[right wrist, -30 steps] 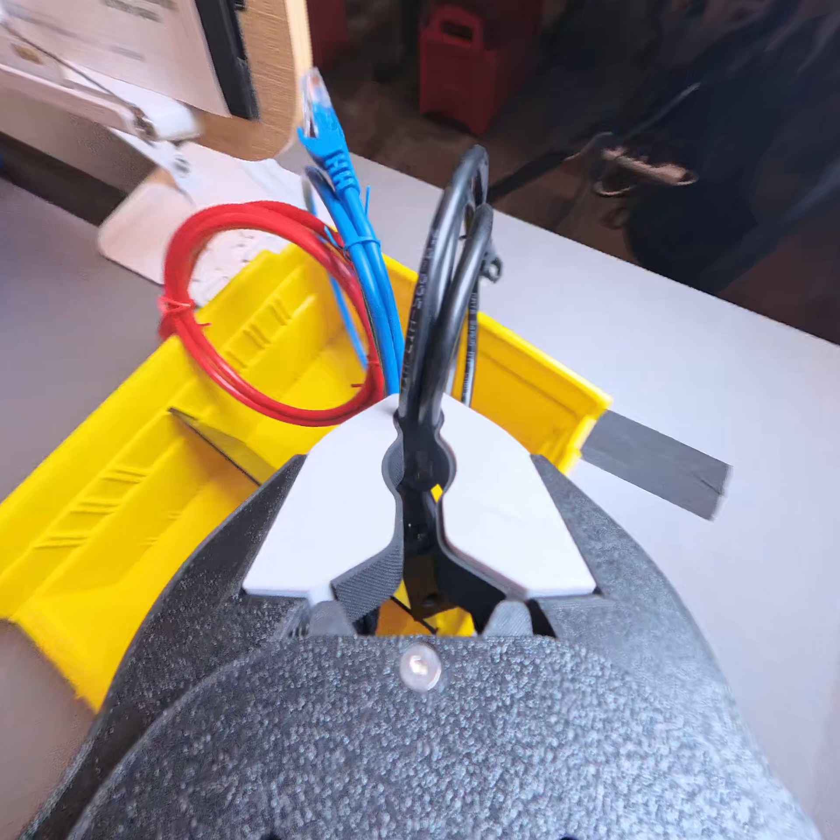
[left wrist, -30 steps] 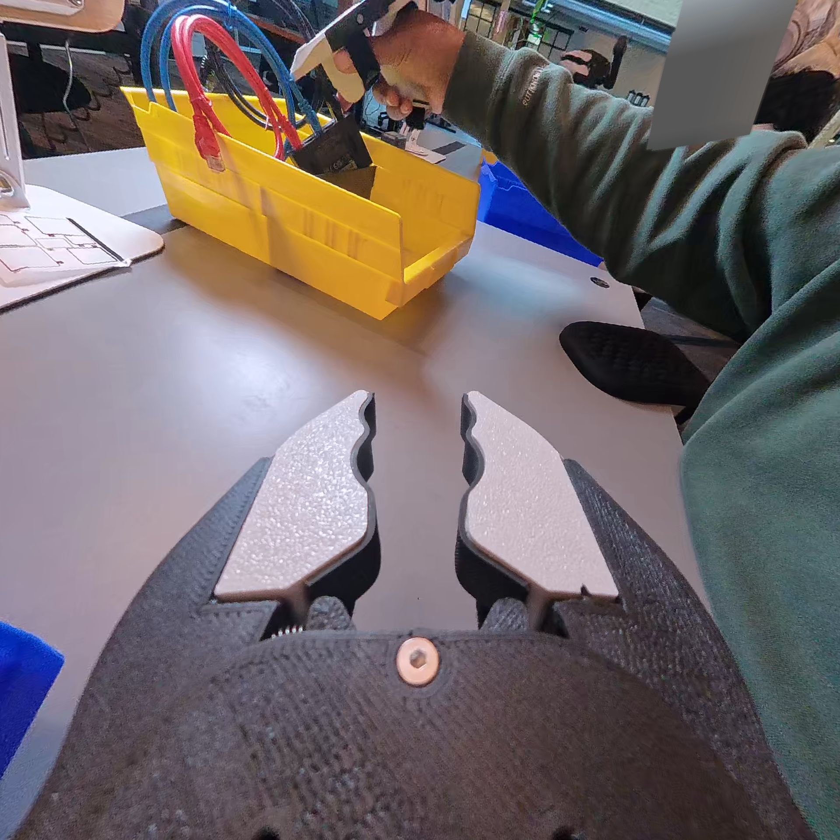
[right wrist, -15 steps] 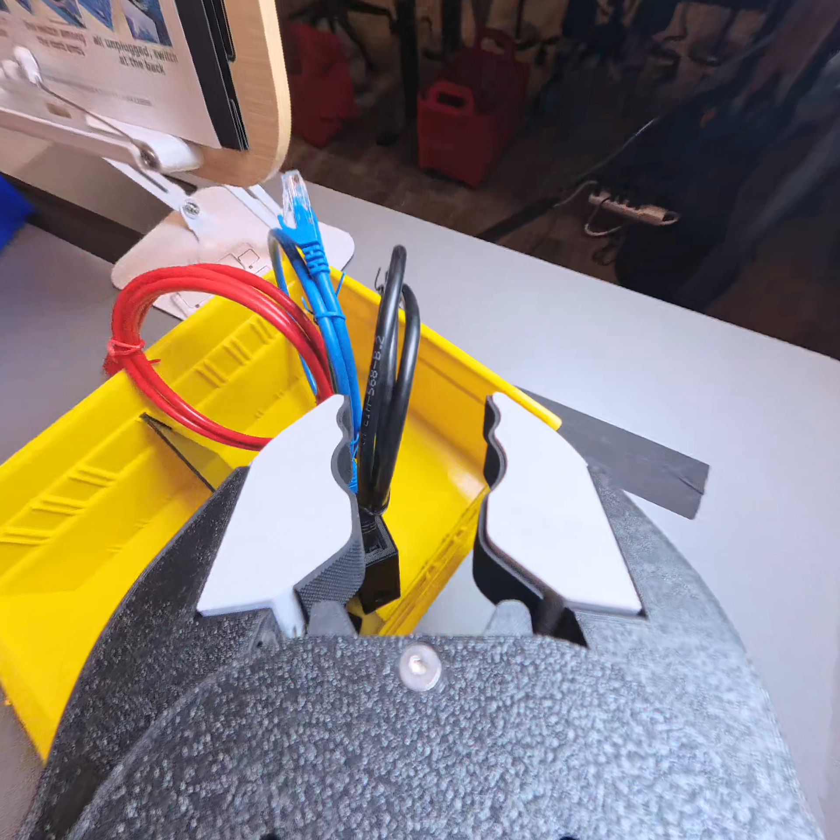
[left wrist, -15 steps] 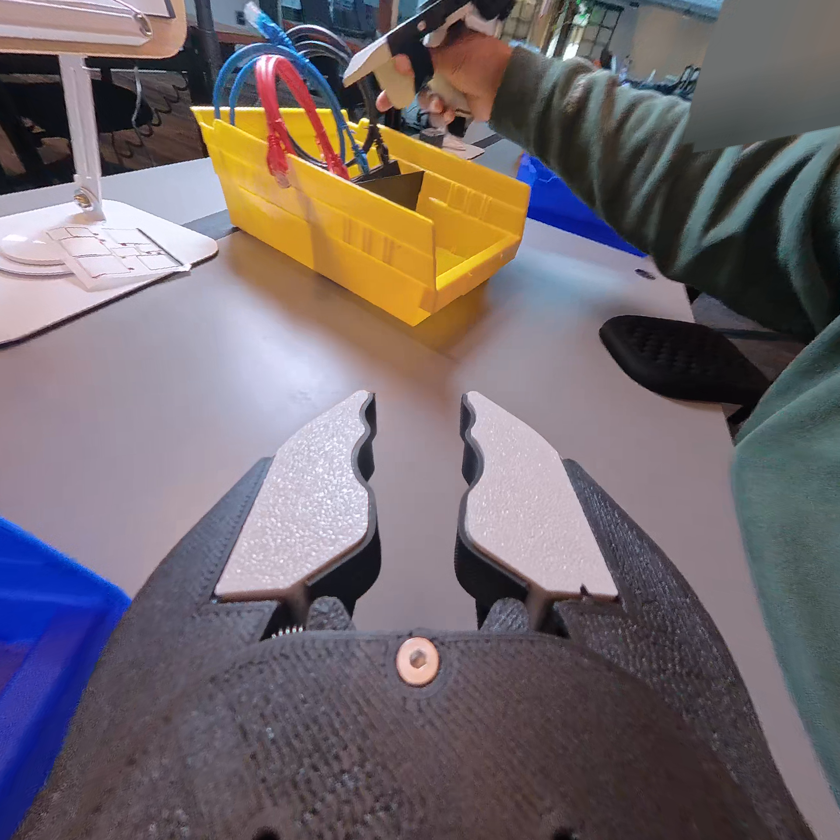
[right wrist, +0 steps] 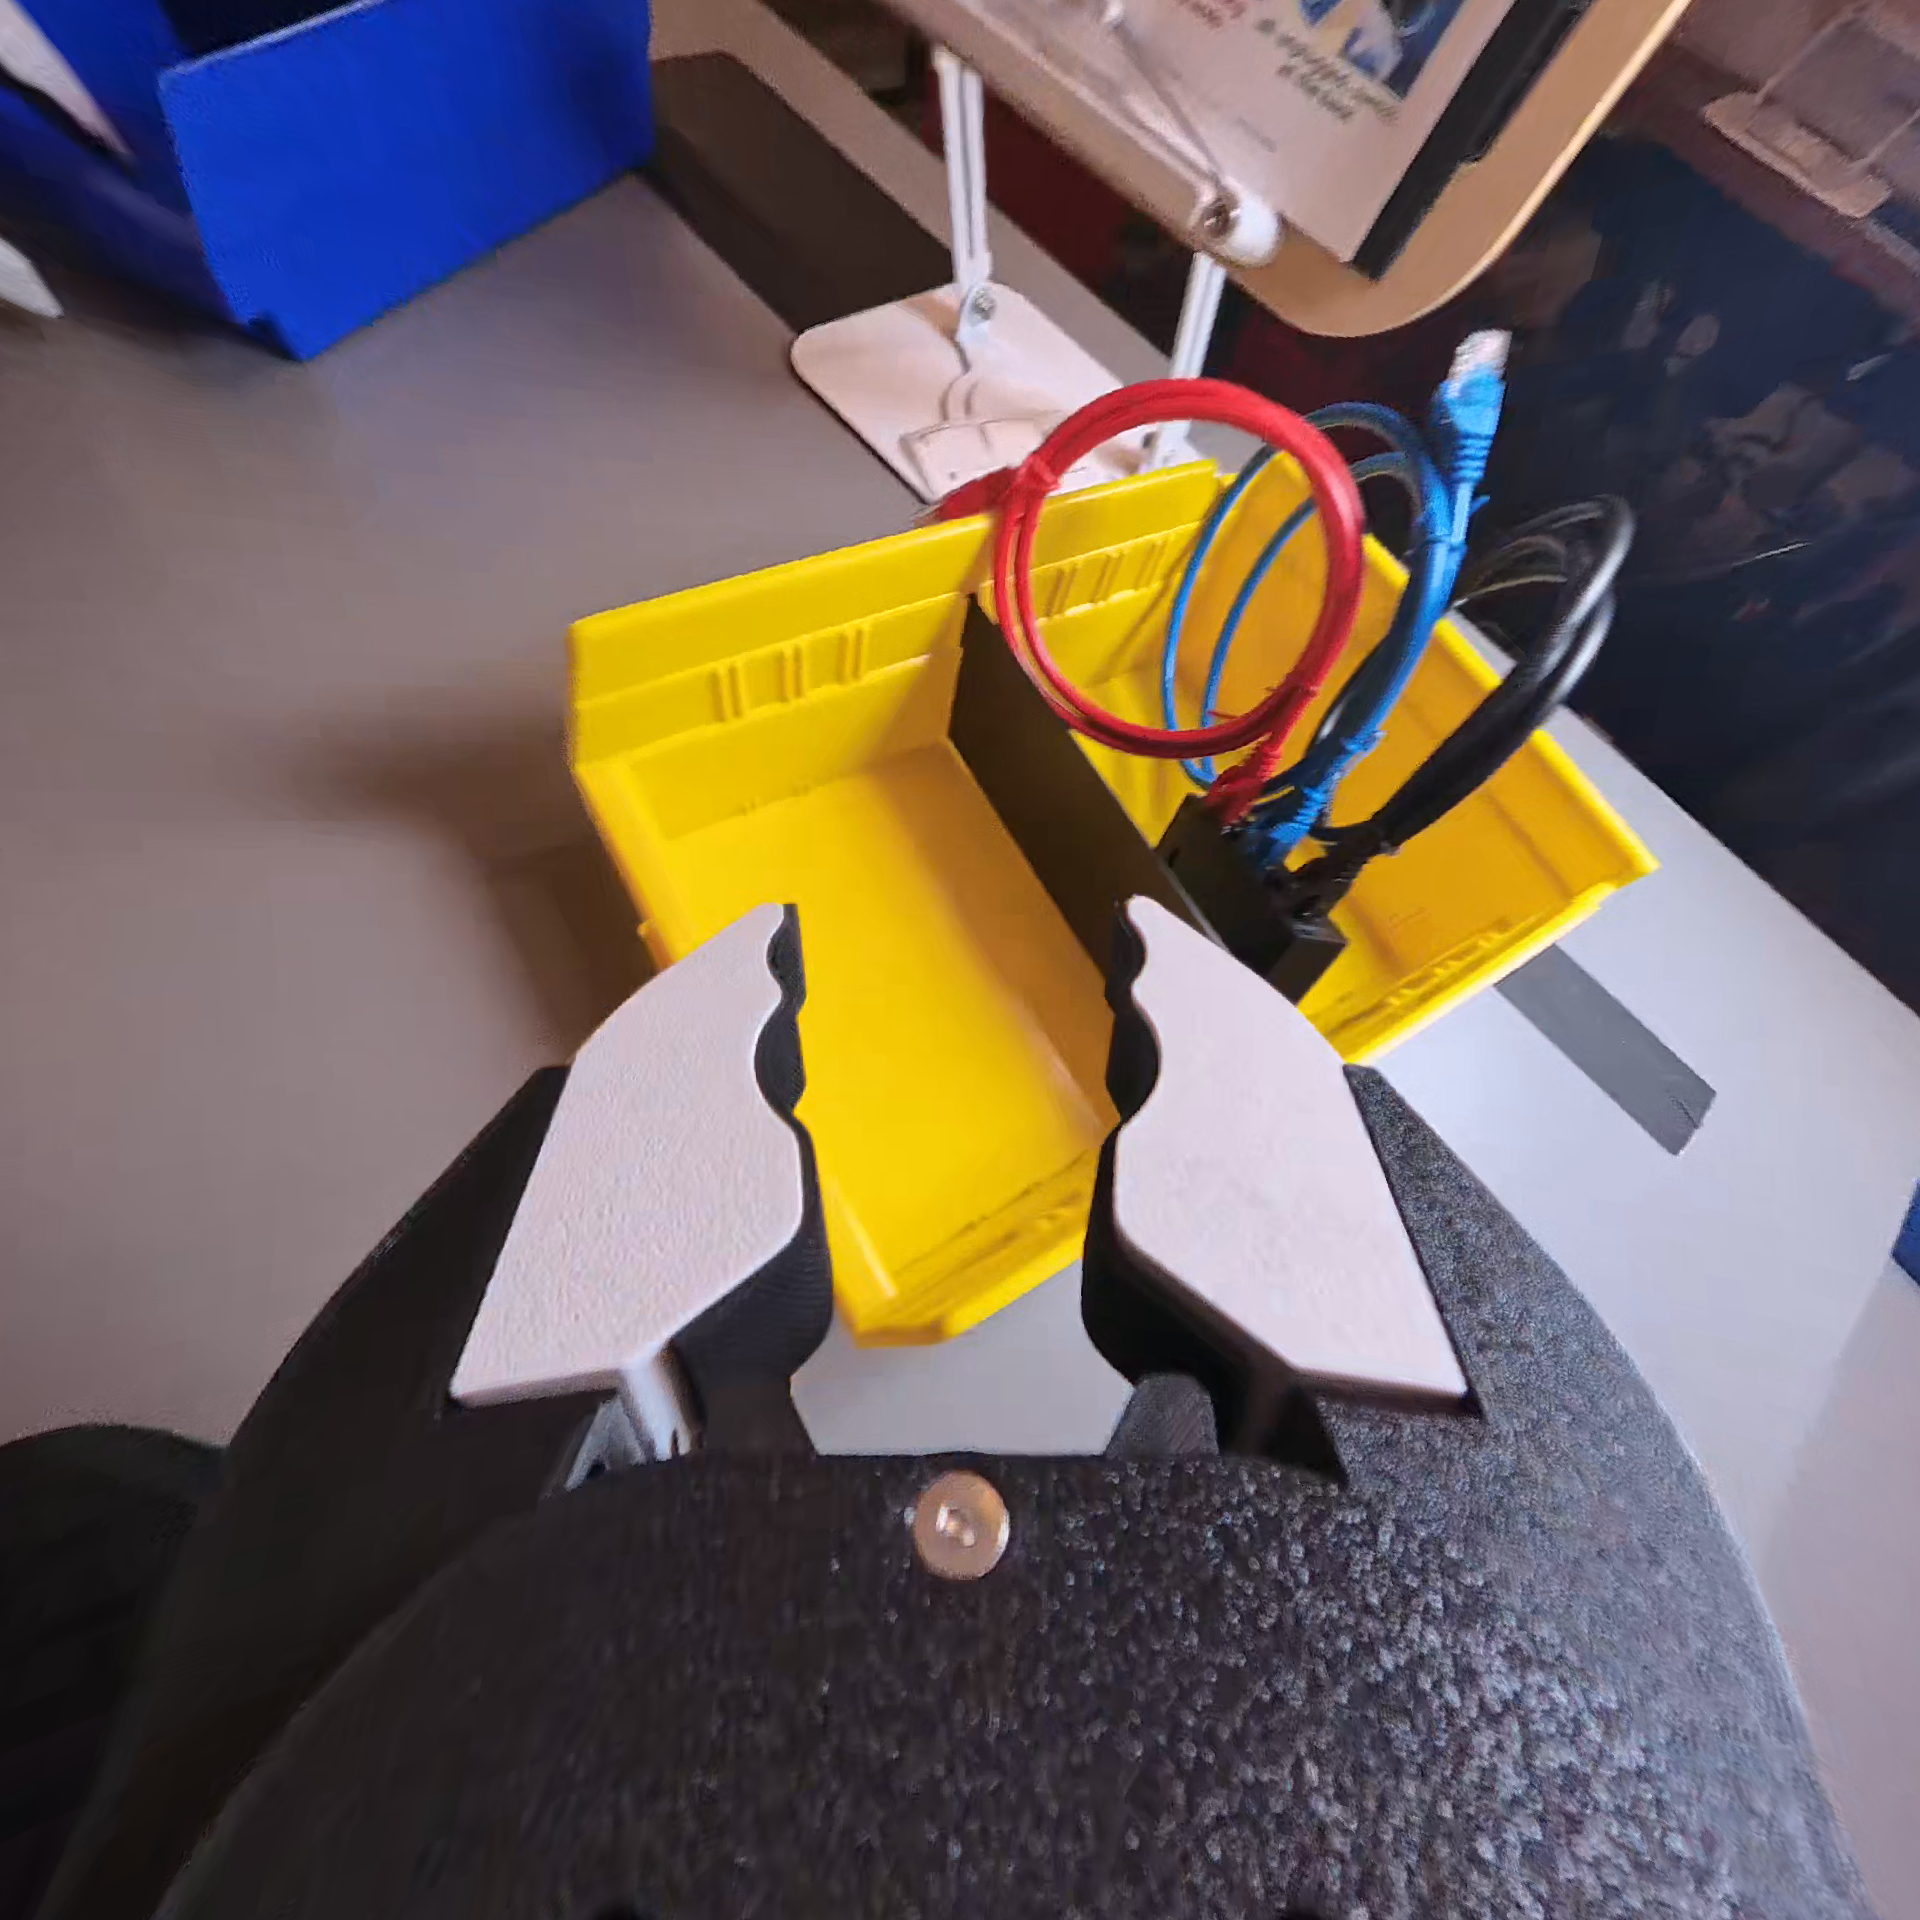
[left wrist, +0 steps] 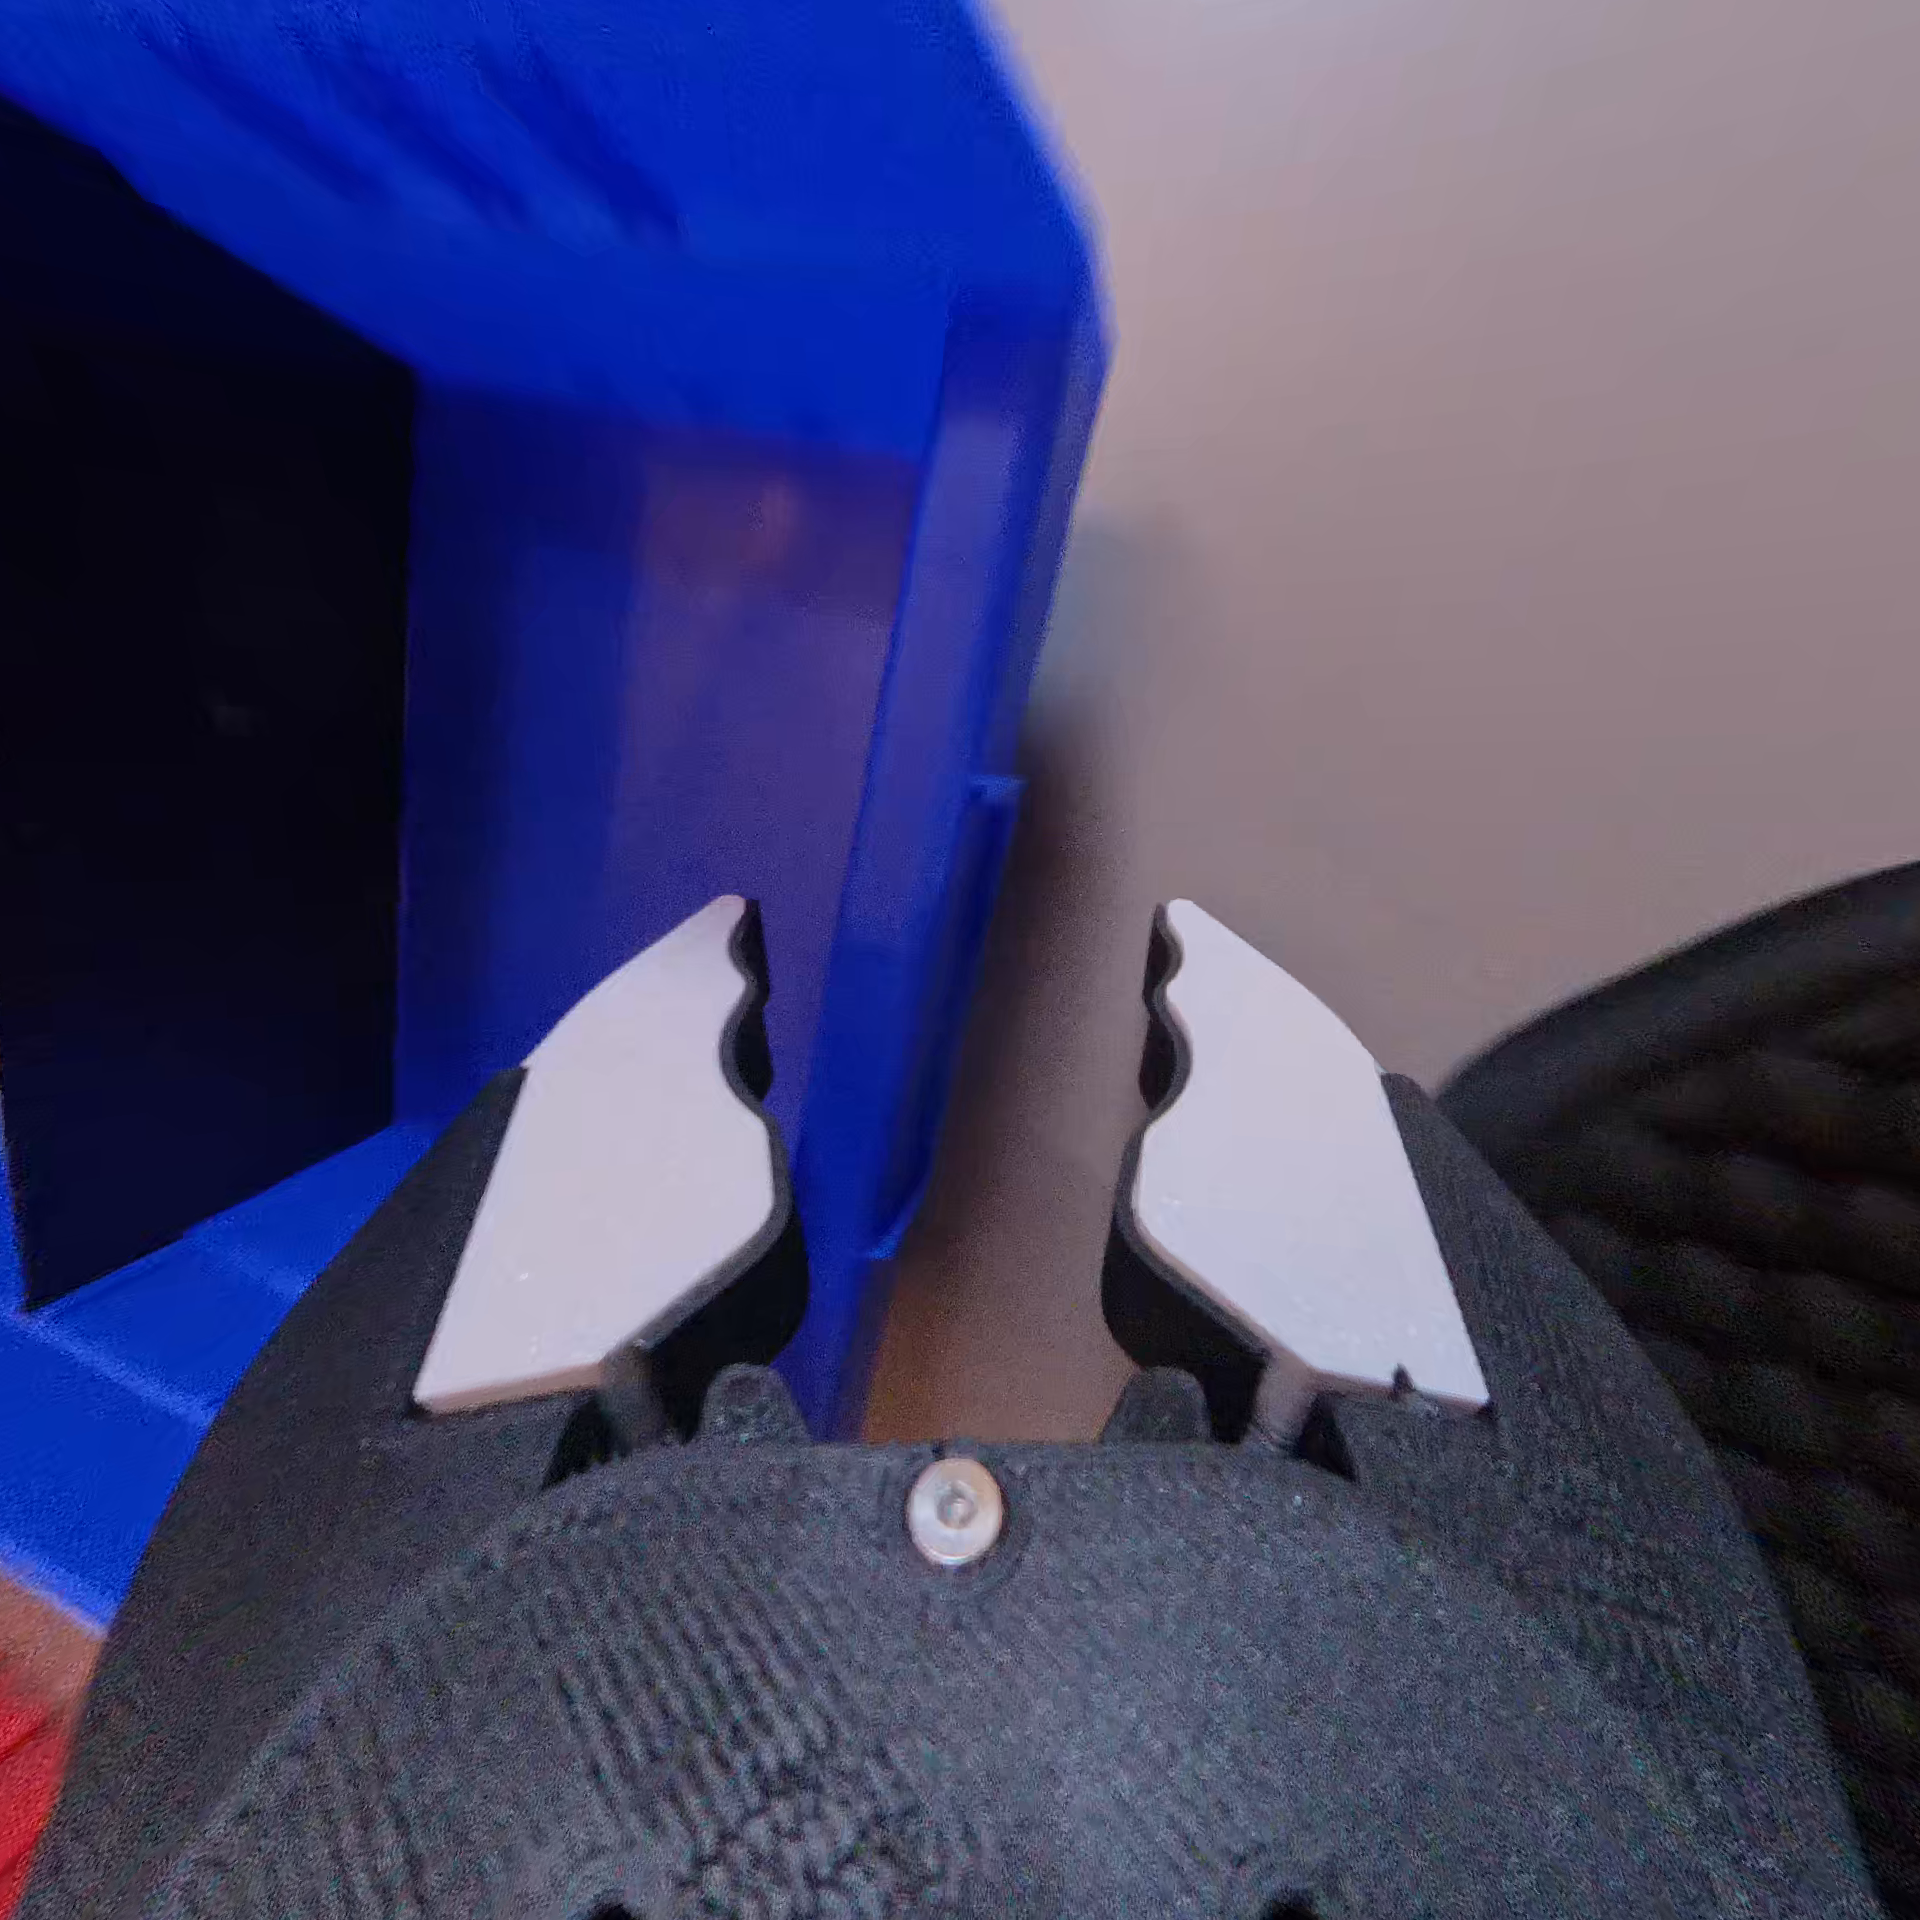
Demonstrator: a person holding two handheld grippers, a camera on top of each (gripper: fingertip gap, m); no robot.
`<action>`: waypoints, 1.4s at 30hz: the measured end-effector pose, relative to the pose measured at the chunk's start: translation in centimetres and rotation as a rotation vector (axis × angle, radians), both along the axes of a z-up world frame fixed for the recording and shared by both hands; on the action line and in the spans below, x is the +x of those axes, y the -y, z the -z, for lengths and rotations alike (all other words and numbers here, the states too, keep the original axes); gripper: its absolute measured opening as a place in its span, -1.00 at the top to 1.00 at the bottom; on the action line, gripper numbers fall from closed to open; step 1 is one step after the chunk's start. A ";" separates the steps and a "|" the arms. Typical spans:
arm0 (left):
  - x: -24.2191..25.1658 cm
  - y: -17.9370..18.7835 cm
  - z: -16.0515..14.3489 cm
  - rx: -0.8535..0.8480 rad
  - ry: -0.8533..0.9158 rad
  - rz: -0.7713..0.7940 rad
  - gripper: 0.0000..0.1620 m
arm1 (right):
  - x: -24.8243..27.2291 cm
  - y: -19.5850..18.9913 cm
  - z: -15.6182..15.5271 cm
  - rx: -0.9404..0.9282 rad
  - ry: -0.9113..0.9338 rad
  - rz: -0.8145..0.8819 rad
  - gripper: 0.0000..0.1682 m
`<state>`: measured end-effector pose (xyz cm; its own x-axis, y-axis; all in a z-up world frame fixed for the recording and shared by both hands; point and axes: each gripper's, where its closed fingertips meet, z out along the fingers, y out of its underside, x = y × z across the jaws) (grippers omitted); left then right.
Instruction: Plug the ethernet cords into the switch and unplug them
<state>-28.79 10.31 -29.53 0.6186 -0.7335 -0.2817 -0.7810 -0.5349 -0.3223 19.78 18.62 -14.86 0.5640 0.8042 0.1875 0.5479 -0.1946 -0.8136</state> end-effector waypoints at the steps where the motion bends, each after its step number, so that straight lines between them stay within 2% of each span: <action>1: -1.0 -0.5 0.8 0.002 -0.083 0.002 0.44 | -0.5 1.2 0.6 -0.010 0.025 -0.022 0.33; 2: -1.1 -0.8 0.8 0.020 -0.115 0.025 0.60 | -1.0 2.2 1.3 -0.011 0.052 -0.042 0.32; 4: -0.7 -0.5 0.7 0.004 -0.186 0.073 0.64 | -1.9 3.9 2.6 -0.014 0.121 -0.078 0.32; 8: 4.3 1.3 -0.1 0.046 -0.111 0.187 0.66 | -2.9 5.9 5.8 -0.012 0.319 -0.132 0.31; 11: 7.9 3.4 -1.1 0.067 -0.086 0.270 0.65 | -3.2 5.9 8.2 0.025 0.516 -0.162 0.28; 14: 12.5 5.7 -0.9 0.080 -0.080 0.417 0.66 | -3.8 4.9 10.2 0.061 0.698 -0.179 0.25; 17: 16.9 6.6 -0.9 0.095 -0.053 0.519 0.66 | -4.2 3.9 12.0 0.051 0.805 -0.191 0.24; 18: 18.0 6.4 -0.8 0.096 -0.048 0.543 0.66 | -4.3 3.5 12.6 0.053 0.831 -0.195 0.30; 19: 18.8 5.9 -0.6 0.100 -0.054 0.558 0.65 | -4.4 3.1 13.0 0.069 0.857 -0.201 0.43; 20: 19.4 5.2 -0.4 0.108 -0.061 0.566 0.65 | -4.4 2.9 13.4 0.087 0.881 -0.215 0.65; 22: 19.7 3.6 0.2 0.109 -0.076 0.557 0.64 | -4.7 2.9 13.5 0.123 0.889 -0.220 0.65; 25: 18.9 1.7 0.4 0.132 -0.074 0.496 0.62 | -6.4 6.0 13.5 0.154 0.807 -0.301 0.65; 30: 16.8 0.0 0.1 0.194 -0.059 0.380 0.50 | -10.3 14.4 13.3 0.237 0.750 -0.429 0.64; 31: 16.7 0.3 -0.2 0.193 -0.030 0.365 0.48 | -11.4 16.0 13.1 0.271 0.713 -0.456 0.63; 32: 17.3 1.2 -0.9 0.188 0.076 0.367 0.45 | -12.1 17.1 12.7 0.317 0.698 -0.458 0.59; 33: 18.6 2.5 -2.4 0.184 0.252 0.370 0.43 | -12.4 17.9 11.8 0.372 0.683 -0.423 0.41; 34: 19.8 4.0 -4.2 0.176 0.433 0.371 0.40 | -12.8 19.0 10.4 0.400 0.620 -0.385 0.34; 37: 22.2 9.2 -8.1 0.112 0.855 0.362 0.38 | -12.9 22.8 5.3 0.276 0.195 -0.295 0.33; 40: 24.3 11.9 -7.9 0.107 0.999 0.275 0.33 | -6.3 19.6 2.3 0.249 -0.036 0.101 0.31; 42: 26.0 12.0 -7.4 0.152 1.054 0.177 0.30 | -2.6 18.1 3.3 0.174 -0.150 0.292 0.24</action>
